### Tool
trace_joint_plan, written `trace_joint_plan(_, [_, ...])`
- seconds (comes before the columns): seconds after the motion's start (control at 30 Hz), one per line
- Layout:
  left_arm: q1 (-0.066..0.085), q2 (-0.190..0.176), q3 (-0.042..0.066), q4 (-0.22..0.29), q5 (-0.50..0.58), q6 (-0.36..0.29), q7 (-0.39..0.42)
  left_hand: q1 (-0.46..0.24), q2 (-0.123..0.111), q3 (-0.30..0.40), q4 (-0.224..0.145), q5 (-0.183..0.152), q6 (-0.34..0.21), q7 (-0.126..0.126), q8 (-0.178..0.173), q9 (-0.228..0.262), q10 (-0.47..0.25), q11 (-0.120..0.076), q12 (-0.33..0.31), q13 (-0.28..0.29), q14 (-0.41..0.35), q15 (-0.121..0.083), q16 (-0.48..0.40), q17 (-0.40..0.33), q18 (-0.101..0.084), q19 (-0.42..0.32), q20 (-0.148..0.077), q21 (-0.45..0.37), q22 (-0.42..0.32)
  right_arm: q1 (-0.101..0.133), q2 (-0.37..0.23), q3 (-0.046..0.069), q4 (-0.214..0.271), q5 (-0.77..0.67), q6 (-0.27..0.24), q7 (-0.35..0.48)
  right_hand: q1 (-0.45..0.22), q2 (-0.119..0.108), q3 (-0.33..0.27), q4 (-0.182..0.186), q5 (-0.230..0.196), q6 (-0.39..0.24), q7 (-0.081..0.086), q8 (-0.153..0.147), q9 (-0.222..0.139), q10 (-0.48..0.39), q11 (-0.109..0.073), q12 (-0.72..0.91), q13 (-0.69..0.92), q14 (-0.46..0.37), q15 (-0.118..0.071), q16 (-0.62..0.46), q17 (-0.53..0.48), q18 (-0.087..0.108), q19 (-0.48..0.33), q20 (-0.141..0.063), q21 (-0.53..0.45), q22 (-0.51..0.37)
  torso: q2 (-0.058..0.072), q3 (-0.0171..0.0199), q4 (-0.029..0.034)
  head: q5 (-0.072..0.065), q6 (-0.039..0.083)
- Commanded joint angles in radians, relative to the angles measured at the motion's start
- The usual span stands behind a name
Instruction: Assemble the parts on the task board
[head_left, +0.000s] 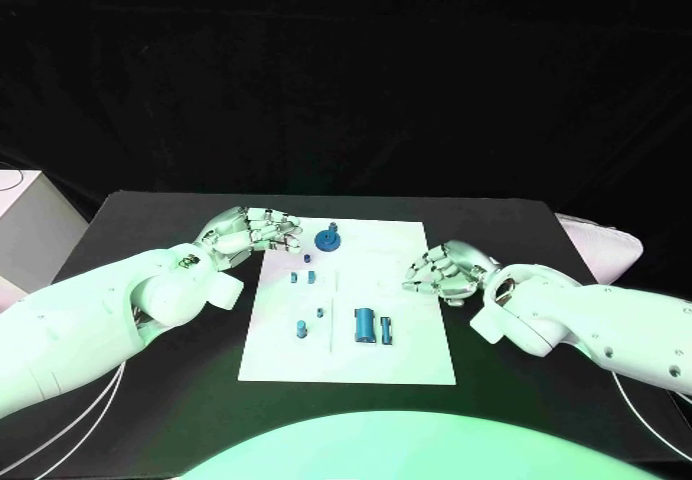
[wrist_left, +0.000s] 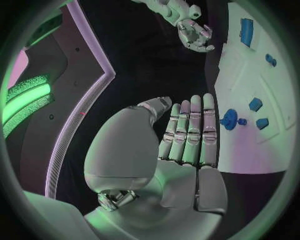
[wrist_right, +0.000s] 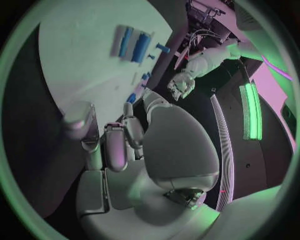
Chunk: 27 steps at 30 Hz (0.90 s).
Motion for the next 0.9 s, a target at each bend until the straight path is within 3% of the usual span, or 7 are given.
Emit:
trace_joint_plan(0.03, [0.000,0.011,0.001,-0.016,0.046,-0.050,0.056,-0.006,0.000,0.001,0.006,-0.001,-0.005,0.002,-0.004,-0.001,0.008,0.002,-0.002,0.001,0.000,0.005,-0.008,0.001,0.001,-0.002,0.008,-0.007,-0.003,0.017,0.017,0.003,-0.058,0.195,-0.061,0.215,0.023,0.005,0.006,-0.011,-0.001,-0.013,0.003,0.004,0.003,-0.064,0.002,-0.096,-0.018,-0.016,0.007,-0.074,-0.040,0.023,-0.035,0.003,-0.157,-0.014,-0.015,0.0008,-0.0001,0.002,0.000])
trace_joint_plan(0.47, [0.022,0.089,0.004,-0.150,0.103,-0.231,0.152,-0.014,-0.019,0.013,0.034,-0.019,-0.087,-0.002,-0.046,-0.028,-0.071,0.047,-0.098,-0.011,-0.137,0.069,-0.225,-0.060,0.001,-0.111,0.081,-0.197,-0.124,0.065,0.137,0.023,-0.287,0.398,-0.105,0.371,0.057,-0.012,0.225,-0.011,-0.026,-0.061,0.049,-0.020,-0.031,-0.291,0.048,-0.761,-0.646,-0.285,0.057,-0.815,-0.549,0.062,-0.196,0.055,-0.734,-0.450,-0.046,0.0185,0.0042,0.011,0.014])
trace_joint_plan(0.5, [0.014,0.076,0.002,-0.130,0.060,-0.125,0.077,-0.430,0.147,-0.482,-0.119,-0.279,-0.897,-0.201,-0.271,-0.321,-1.037,-0.147,-0.232,-0.074,-1.004,-0.097,-0.398,-0.421,-0.177,-0.942,-0.195,-0.367,-0.281,0.064,0.122,0.021,-0.256,0.277,-0.081,0.268,-0.363,0.179,-0.191,-0.263,-0.207,-0.906,-0.125,-0.373,-0.412,-0.605,-0.046,-1.157,-1.308,-0.639,0.033,-1.374,-1.307,-0.118,-0.560,-0.073,-0.795,-1.308,-0.036,0.0103,0.0013,0.006,0.001])
trace_joint_plan(0.53, [0.015,0.076,0.001,-0.128,0.061,-0.128,0.078,-0.457,0.147,-0.482,-0.119,-0.279,-0.897,-0.201,-0.271,-0.321,-1.037,-0.147,-0.232,-0.074,-1.004,-0.097,-0.398,-0.421,-0.177,-0.942,-0.195,-0.367,-0.281,0.064,0.122,0.021,-0.255,0.280,-0.083,0.269,-0.389,0.179,-0.191,-0.263,-0.207,-0.906,-0.125,-0.373,-0.412,-1.319,-0.046,-1.157,-1.308,-0.663,0.033,-1.374,-1.307,-0.118,-0.584,-0.073,-0.795,-1.308,-0.036,0.0105,0.0012,0.006,0.003])
trace_joint_plan(0.67, [0.025,0.077,-0.011,-0.114,0.071,-0.160,0.087,-0.588,0.147,-0.482,-0.119,-0.279,-0.897,-0.201,-0.271,-0.321,-1.037,-0.147,-0.232,-0.074,-1.004,-0.097,-0.398,-0.421,-0.177,-0.942,-0.195,-0.367,-0.281,0.063,0.122,0.028,-0.238,0.312,-0.100,0.282,-0.522,0.179,-0.191,-0.263,-0.207,-0.906,-0.125,-0.373,-0.412,-1.319,-0.046,-1.157,-1.308,-1.466,0.033,-1.374,-1.307,-0.118,-0.699,-0.073,-0.795,-1.308,-0.034,0.0133,0.0001,0.006,0.019])
trace_joint_plan(0.7, [0.029,0.077,-0.016,-0.108,0.076,-0.173,0.090,-0.618,0.147,-0.482,-0.119,-0.279,-0.897,-0.201,-0.271,-0.321,-1.037,-0.147,-0.232,-0.074,-1.004,-0.097,-0.398,-0.421,-0.177,-0.942,-0.195,-0.367,-0.281,0.063,0.122,0.030,-0.232,0.325,-0.107,0.288,-0.552,0.179,-0.191,-0.263,-0.207,-0.906,-0.125,-0.373,-0.412,-1.319,-0.046,-1.157,-1.308,-1.466,0.033,-1.374,-1.307,-0.118,-1.407,-0.073,-0.795,-1.308,-0.033,0.0144,-0.0004,0.006,0.025])
trace_joint_plan(0.9, [0.069,0.082,-0.063,-0.053,0.117,-0.297,0.125,-1.390,0.147,-0.482,-0.119,-0.279,-0.897,-0.201,-0.271,-0.321,-1.037,-0.147,-0.232,-0.074,-1.004,-0.097,-0.398,-0.421,-0.177,-0.942,-0.195,-0.367,-0.281,0.058,0.123,0.054,-0.167,0.449,-0.174,0.340,-1.339,0.179,-0.191,-0.263,-0.207,-0.906,-0.125,-0.373,-0.412,-1.319,-0.046,-1.157,-1.308,-1.466,0.033,-1.374,-1.307,-0.118,-1.407,-0.073,-0.795,-1.308,-0.025,0.0252,-0.0048,0.007,0.087])
